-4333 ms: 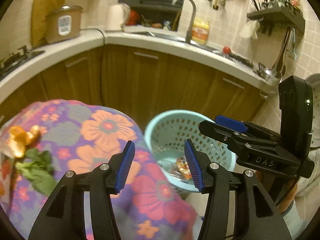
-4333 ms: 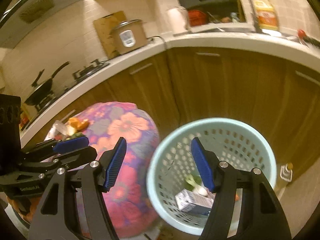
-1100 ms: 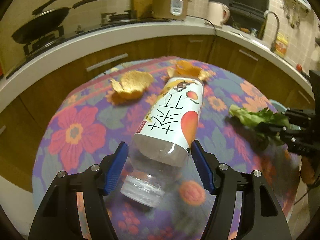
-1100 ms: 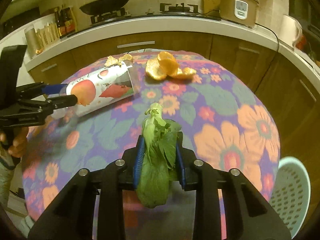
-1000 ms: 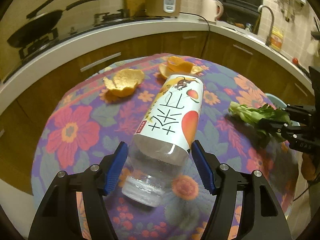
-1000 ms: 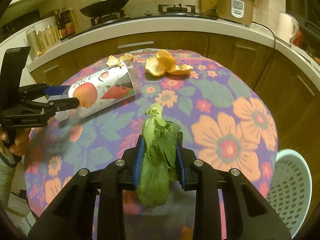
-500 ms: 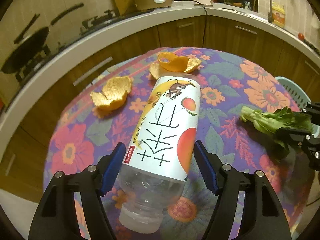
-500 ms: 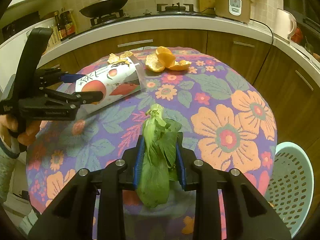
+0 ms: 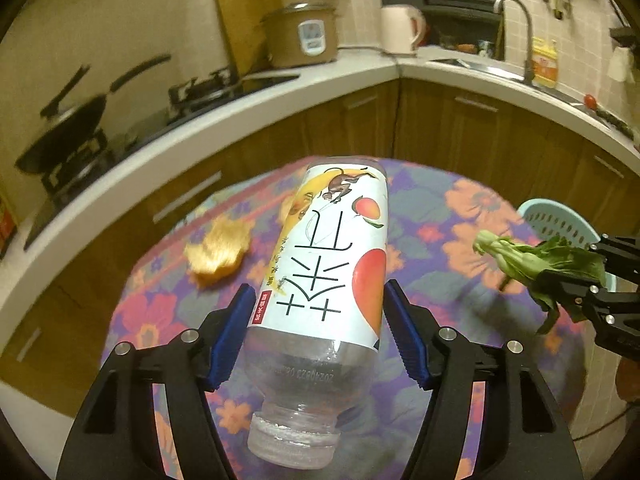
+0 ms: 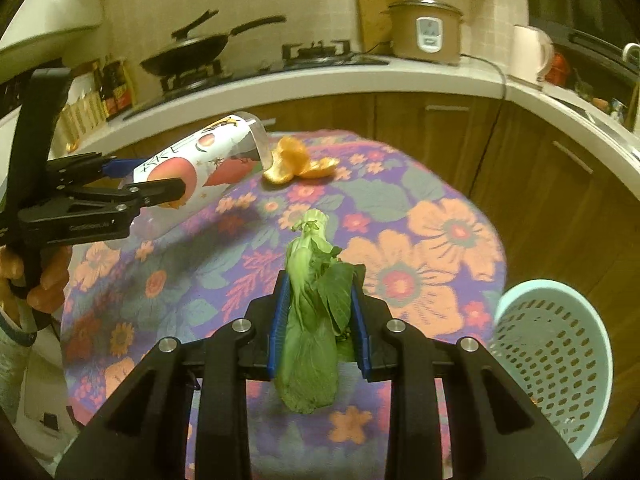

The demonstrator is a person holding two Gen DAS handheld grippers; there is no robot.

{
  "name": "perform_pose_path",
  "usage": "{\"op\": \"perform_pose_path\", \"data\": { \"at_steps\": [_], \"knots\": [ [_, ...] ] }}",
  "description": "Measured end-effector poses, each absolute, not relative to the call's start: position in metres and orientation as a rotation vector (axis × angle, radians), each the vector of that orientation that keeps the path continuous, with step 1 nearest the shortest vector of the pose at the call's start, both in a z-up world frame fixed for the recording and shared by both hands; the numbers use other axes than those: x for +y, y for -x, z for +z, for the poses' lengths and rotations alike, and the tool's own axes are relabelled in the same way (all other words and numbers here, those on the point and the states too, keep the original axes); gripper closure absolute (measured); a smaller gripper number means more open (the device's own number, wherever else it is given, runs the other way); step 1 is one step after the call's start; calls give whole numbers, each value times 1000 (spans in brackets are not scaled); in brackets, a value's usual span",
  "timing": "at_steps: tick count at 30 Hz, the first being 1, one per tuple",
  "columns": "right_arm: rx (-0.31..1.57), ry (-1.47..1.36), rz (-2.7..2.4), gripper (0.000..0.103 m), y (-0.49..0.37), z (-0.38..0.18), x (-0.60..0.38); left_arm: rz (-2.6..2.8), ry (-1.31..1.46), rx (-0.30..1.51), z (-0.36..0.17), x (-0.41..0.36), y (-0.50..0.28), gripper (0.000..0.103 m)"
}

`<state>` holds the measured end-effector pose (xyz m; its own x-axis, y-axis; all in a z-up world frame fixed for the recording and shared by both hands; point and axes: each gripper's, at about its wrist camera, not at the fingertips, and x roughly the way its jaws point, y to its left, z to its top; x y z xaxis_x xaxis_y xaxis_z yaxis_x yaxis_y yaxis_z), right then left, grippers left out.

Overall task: Collect trash
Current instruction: 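Carry bottle and bok choy over the blue basket and open both tools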

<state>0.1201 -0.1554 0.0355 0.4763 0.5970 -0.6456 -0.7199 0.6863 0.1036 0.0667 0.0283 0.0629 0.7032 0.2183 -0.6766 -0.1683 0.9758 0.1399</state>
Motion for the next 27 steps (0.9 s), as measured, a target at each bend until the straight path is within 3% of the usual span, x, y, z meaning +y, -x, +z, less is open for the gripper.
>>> {"op": "perform_pose_path", "data": {
  "at_steps": [15,27],
  "knots": [
    [668,23,567,78,-165,46,-284,-20,-123,769,68,-88,-144,40],
    [801,-145,339,78,-205,-6,-377,-159,-121,914,23,-188,-209,40]
  ]
}}
